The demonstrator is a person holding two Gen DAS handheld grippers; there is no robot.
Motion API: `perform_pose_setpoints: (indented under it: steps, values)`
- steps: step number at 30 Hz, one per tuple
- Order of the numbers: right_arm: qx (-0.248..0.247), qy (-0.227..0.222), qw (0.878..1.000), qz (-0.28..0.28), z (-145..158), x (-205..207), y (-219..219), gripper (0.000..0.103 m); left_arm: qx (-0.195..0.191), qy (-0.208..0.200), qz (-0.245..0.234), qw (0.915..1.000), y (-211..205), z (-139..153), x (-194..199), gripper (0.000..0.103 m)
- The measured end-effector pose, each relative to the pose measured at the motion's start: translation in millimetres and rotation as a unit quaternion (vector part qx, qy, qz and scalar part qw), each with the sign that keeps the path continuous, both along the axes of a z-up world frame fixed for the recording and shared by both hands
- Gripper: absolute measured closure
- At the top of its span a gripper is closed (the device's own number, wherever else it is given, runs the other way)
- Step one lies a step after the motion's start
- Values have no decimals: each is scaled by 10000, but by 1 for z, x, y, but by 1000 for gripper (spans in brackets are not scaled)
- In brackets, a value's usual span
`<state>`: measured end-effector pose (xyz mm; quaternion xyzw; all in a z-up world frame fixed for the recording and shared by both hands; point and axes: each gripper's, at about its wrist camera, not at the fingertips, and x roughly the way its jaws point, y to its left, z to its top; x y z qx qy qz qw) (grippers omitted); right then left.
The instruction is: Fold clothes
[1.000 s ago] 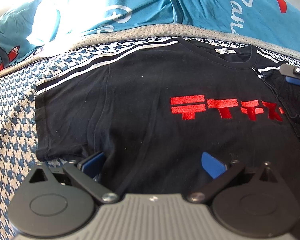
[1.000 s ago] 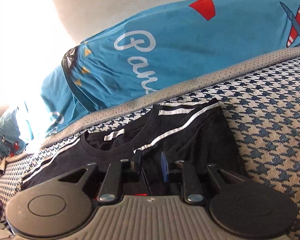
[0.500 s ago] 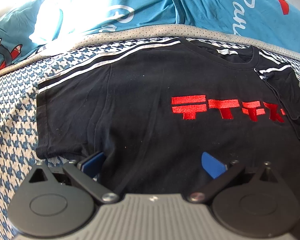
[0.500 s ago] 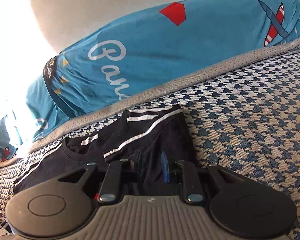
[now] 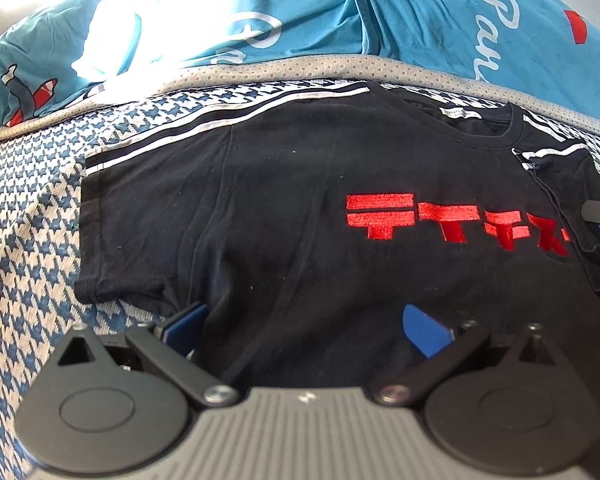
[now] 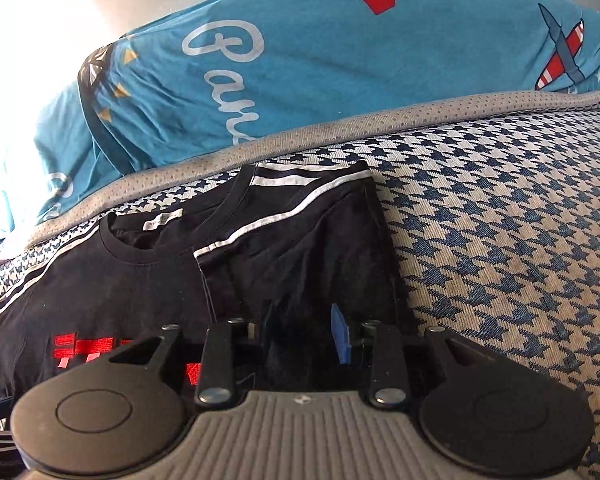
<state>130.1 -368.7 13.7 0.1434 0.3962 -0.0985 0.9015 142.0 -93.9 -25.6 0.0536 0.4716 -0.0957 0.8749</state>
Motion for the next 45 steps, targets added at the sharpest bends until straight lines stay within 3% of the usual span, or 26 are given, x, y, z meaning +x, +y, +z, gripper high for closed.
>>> perform_pose_setpoints:
  steps: [7, 10, 14, 26, 33, 39, 45]
  values:
    - [54, 29, 9999, -130, 8, -6, 17, 72, 87, -36, 43, 9999, 2, 5, -6, 0]
    - [-83, 121, 9998, -124, 11, -9, 29, 61, 108, -20, 107, 9999, 5, 7, -6, 0]
    - [-82, 260, 9995, -145, 10, -16, 41, 59, 41, -50, 289, 9996, 15, 10, -6, 0]
    - [-347, 244, 9973, 606, 16, -31, 92, 57, -255, -126, 927, 9953, 63, 13, 8, 0]
    - [-401, 372, 9962, 676, 10, -27, 97, 57, -544, -419, 1032, 9923, 103, 33, 21, 13]
    - [-430, 444, 9956, 704, 7, -23, 99, 57, -801, -258, 1375, 9869, 143, 29, 38, 33]
    - [-393, 528, 9949, 759, 3, -19, 103, 57, -1417, -19, 1559, 9775, 167, 17, 50, 39]
